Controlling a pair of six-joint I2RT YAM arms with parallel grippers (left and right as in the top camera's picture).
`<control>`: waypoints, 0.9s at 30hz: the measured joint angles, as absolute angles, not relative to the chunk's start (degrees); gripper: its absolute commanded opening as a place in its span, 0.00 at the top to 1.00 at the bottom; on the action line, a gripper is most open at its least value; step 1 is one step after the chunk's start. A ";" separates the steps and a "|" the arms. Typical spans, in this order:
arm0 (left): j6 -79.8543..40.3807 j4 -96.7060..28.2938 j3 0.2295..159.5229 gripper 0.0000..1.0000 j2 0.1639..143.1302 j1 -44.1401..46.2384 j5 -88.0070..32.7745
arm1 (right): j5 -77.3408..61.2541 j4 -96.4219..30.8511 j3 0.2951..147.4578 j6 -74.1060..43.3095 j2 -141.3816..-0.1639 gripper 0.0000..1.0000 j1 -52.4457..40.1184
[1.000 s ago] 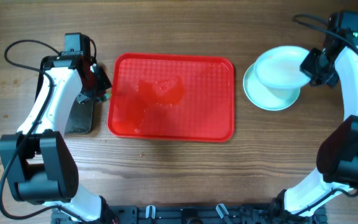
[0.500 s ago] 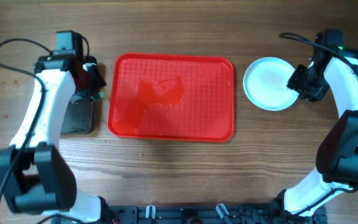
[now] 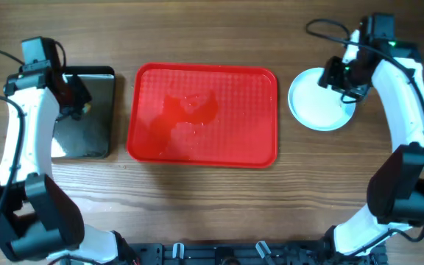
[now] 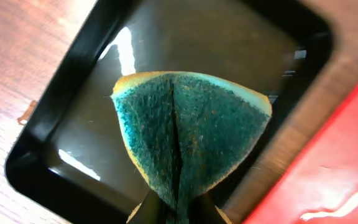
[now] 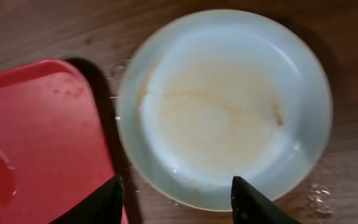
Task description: Clean dirty plates on tray and stack at the side
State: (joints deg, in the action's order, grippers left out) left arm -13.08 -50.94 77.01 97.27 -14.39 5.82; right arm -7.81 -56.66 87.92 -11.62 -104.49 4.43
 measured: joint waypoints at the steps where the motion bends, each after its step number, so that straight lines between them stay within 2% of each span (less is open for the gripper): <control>1: -12.60 -50.96 77.01 0.94 98.63 -15.00 6.07 | -7.94 -56.38 87.92 -11.55 -104.31 0.37 3.16; 4: -11.22 -50.89 77.01 0.82 103.66 -15.49 6.15 | -8.14 -55.27 87.92 -11.40 -104.27 0.34 -0.12; 5: -11.14 -50.94 77.03 0.76 105.25 -15.49 6.17 | -8.14 -54.89 87.92 -11.38 -104.27 0.34 -0.99; 6: -10.74 -50.92 77.01 0.64 106.69 -15.49 6.17 | -8.14 -54.72 87.92 -11.38 -104.27 0.34 -1.61; 8: -10.26 -50.65 77.01 0.31 109.12 -15.49 6.22 | -8.14 -54.48 87.92 -11.38 -104.27 0.34 -2.59; 9: -10.24 -50.50 77.01 0.04 110.19 -15.49 6.20 | -8.14 -54.46 87.92 -11.35 -104.27 0.34 -2.90; 10: -9.82 -50.52 77.01 0.00 110.78 -15.49 6.22 | -8.16 -54.46 87.92 -11.33 -104.27 0.34 -3.07; 17: -9.96 -51.33 77.28 0.00 111.20 -15.49 6.17 | -8.19 -54.08 87.96 -11.22 -104.27 0.34 -3.07; 21: -10.24 -56.51 80.23 0.00 109.78 -15.49 6.20 | -9.98 -56.03 91.31 -10.35 -104.27 0.30 -3.07; 27: -12.78 -61.84 86.28 0.00 97.12 -15.49 6.15 | -11.11 -62.00 101.65 -9.72 -102.43 0.28 -3.07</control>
State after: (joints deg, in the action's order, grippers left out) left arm -12.78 -61.84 86.28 97.12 -15.49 6.15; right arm -11.11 -62.00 101.65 -9.72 -102.43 -3.07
